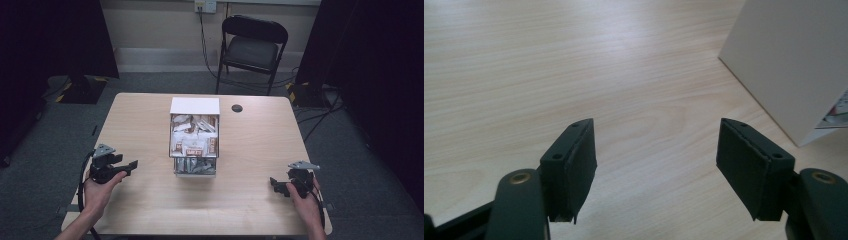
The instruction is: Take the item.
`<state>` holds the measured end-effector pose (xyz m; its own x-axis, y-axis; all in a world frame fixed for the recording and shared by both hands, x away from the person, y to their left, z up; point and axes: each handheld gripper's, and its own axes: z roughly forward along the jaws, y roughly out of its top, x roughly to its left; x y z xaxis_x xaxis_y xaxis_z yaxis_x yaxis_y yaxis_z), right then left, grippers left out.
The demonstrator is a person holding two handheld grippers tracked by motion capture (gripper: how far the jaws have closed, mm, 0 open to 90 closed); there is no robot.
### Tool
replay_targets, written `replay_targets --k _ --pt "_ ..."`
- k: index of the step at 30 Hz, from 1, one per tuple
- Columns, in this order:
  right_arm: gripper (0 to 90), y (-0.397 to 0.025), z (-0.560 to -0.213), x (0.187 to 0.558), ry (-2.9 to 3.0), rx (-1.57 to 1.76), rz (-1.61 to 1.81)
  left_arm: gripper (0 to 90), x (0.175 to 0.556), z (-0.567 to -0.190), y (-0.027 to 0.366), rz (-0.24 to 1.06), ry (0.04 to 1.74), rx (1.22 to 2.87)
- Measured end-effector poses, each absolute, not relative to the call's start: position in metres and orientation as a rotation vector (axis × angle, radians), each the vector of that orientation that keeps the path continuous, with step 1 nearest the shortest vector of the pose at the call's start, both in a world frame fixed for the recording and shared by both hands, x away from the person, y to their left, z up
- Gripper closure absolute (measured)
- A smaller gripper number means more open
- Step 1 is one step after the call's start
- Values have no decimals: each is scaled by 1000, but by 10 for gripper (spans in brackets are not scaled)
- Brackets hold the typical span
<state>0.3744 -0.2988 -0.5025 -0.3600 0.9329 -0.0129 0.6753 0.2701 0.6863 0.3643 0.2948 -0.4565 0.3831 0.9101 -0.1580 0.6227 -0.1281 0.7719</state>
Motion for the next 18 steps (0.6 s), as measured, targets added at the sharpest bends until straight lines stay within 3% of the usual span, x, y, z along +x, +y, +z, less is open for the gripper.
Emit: replay_targets --k 18 --pt "0 -299 -503 375 2130 1452 835 342 355 -424 283 380 1143 1855"
